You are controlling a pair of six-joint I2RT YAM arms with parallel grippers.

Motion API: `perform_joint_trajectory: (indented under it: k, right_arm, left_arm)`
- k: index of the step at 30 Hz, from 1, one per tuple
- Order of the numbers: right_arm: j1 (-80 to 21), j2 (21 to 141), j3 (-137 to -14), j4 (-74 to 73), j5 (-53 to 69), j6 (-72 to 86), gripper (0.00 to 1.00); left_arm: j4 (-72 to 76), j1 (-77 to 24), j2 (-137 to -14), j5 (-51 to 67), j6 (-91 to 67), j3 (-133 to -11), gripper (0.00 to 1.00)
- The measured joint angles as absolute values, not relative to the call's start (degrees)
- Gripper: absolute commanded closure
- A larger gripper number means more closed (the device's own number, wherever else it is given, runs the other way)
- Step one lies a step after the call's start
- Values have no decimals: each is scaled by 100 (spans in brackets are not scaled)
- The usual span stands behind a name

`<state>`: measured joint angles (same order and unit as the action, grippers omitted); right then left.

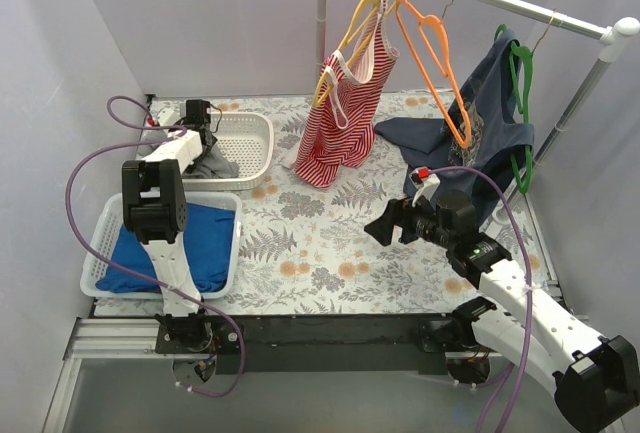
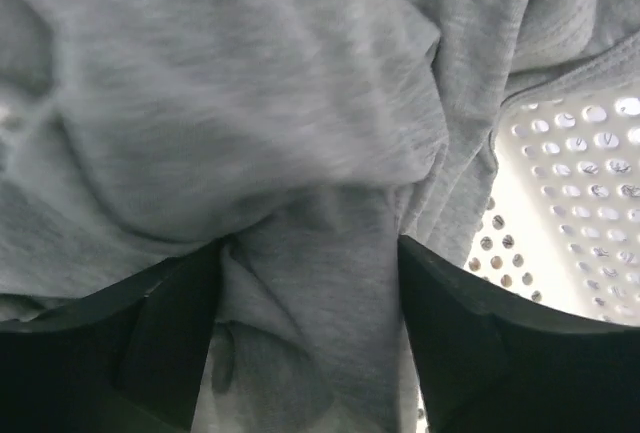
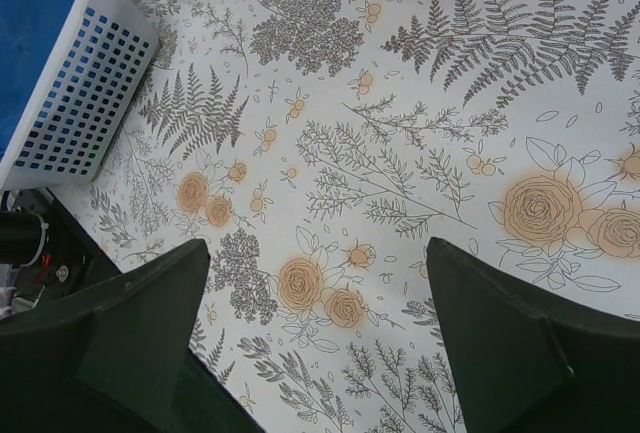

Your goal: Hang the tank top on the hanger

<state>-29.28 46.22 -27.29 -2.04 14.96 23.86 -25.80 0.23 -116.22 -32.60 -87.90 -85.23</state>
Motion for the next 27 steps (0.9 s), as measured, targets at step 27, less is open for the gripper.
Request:
perform_joint_trajectory:
  k: [27]
  right_arm:
    - [-2939, 4912, -3350, -294, 1470, 2357, 9]
  left_arm:
    - [-825, 3, -6978, 364, -8143, -8812, 100]
